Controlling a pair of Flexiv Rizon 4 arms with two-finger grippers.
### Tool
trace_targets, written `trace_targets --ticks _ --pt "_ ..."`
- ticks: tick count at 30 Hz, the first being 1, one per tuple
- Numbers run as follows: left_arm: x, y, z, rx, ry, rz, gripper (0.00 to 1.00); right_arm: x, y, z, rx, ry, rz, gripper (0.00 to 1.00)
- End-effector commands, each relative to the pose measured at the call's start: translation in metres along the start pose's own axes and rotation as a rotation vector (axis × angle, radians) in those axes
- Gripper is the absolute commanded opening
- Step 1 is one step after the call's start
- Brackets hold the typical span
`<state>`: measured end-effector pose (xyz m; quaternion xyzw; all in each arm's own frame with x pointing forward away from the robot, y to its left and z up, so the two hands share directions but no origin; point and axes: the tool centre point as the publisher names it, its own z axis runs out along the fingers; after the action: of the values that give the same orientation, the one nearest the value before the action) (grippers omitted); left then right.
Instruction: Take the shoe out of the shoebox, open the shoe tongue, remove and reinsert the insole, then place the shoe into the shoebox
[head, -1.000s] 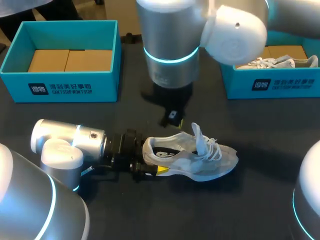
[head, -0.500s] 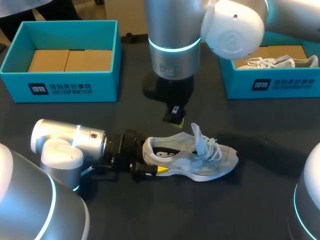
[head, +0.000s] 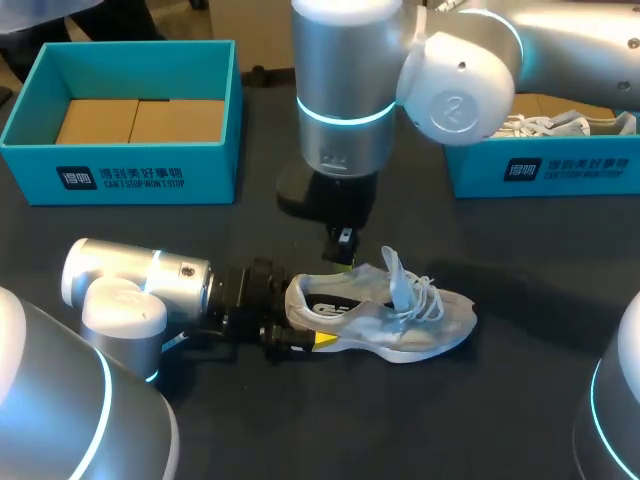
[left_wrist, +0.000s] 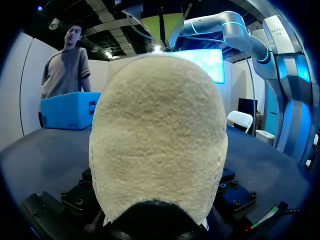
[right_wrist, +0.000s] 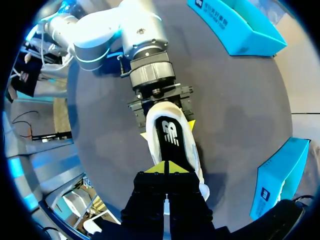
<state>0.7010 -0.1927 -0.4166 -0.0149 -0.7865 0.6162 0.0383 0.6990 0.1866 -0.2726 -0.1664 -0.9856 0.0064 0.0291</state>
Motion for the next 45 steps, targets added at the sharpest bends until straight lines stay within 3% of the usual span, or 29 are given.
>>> trace_targets --ticks 1,6,16,25,31,45 --pt "-0.001 0.001 0.000 -0.001 0.001 0.001 0.00 -0.001 0.008 0.016 0.024 -0.013 -0.031 0.00" --pt "-0.001 0.001 0.000 -0.001 0.001 0.001 0.00 -0.009 0.013 0.044 0.031 0.012 -0.045 0.00" --pt "-0.001 0.001 0.000 -0.001 0.001 0.001 0.00 -0.003 0.008 0.072 0.010 -0.016 -0.084 0.00" --pt "-0.001 0.001 0.000 -0.001 0.001 0.001 0.00 -0.001 -0.002 0.086 -0.023 -0.063 -0.112 0.00" --pt "-0.001 0.001 0.000 -0.001 0.001 0.001 0.00 -0.018 -0.012 0.097 -0.068 -0.072 -0.108 0.00" --pt "-0.001 0.001 0.000 -0.001 0.001 0.001 0.00 -0.032 -0.031 0.101 -0.036 -0.100 -0.041 0.00"
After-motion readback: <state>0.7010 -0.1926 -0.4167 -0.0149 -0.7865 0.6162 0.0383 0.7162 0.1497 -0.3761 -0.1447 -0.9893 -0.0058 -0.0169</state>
